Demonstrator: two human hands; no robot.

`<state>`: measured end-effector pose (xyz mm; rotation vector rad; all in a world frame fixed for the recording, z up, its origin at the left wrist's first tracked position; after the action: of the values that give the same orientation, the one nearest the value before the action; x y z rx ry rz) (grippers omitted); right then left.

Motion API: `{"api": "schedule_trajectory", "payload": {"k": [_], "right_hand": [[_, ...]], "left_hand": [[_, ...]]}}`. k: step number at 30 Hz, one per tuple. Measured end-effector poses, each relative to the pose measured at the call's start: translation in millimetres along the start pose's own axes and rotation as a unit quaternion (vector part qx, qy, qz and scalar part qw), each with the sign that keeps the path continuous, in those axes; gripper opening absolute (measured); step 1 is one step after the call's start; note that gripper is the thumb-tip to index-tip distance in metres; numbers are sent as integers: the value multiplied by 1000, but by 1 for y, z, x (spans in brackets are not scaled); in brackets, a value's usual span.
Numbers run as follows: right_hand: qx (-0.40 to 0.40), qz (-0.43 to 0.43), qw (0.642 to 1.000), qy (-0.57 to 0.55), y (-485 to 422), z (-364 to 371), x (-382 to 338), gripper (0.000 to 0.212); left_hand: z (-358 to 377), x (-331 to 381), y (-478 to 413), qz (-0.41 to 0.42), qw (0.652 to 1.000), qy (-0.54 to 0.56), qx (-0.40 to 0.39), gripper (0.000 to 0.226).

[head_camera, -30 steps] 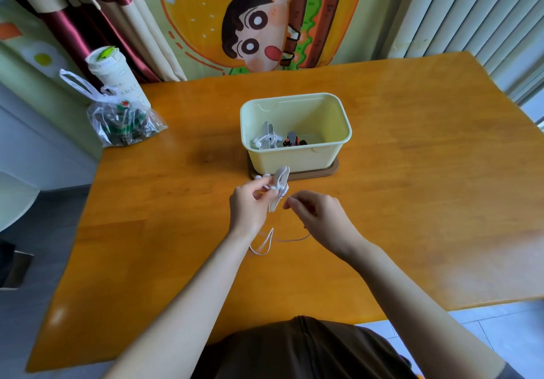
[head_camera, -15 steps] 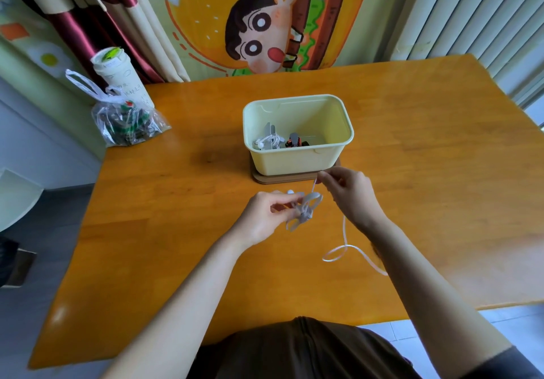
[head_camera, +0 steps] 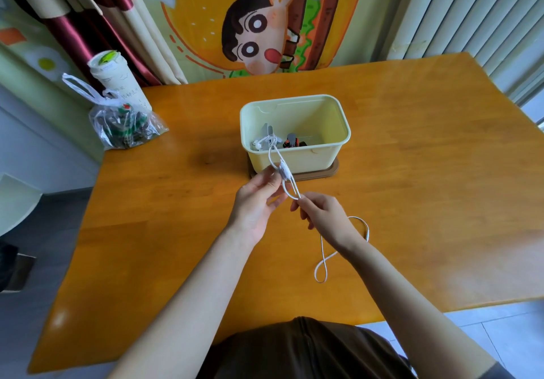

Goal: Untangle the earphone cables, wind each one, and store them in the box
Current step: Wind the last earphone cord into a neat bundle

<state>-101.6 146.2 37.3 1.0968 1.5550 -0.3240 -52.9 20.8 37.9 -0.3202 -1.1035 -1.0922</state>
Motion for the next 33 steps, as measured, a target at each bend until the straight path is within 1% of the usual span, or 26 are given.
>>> {"api": "schedule_trajectory", "payload": {"k": [3,5,7,8,9,11,15,17,22,23,25,28,33], "right_hand": [[-2,-9,1000,1,3,4,1,35],[-1,-17,1000,21,4,5,1,34],[3,-28,998,48,6,4,-2,32],[7,-34,998,58,7,4,-3,31],[11,-42,997,67,8,3,-4,30],[15,-62,994,89,10,1,-7,29],[22,-82,989,124,10,-8,-12,27],[33,-88,986,138,7,-14,-14,26],[68,-79,981,165,-4,-28,-12,26],[77,-76,981,163,-6,-30,-10,27],[93,-72,981,157,-9,-35,-8,27],[104,-68,980,159,-11,-38,-7,26],[121,-85,976,158,-13,-39,-4,21]], "left_hand": [[-3,0,-1,-7,999,17,33,18],[-5,-1,-1,1,999,0,44,20],[-9,-3,-2,22,996,-52,62,22],[-12,-4,-2,40,992,-99,71,22],[-15,-5,-3,66,982,-161,77,21],[-20,-6,-4,120,947,-288,74,21],[-28,-8,-4,153,887,-430,68,26],[-29,-10,-3,156,867,-471,42,24],[-19,-14,4,135,846,-510,-79,25],[-16,-13,5,134,844,-511,-92,25],[-14,-10,5,124,851,-497,-111,28],[-14,-9,6,103,870,-460,-147,27],[-14,-5,10,64,901,-388,-183,27]]}}
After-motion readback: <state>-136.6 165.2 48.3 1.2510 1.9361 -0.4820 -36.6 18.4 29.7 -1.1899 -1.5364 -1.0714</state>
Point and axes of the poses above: each hand's wrist, its own y-axis away from the middle knuckle, its own z-axis out of the palm, x = y × z, the point moved 2 cm from there along -y, towards the middle knuckle, and after that the axes turned 7 degrees about z, right-handed, at the moved point
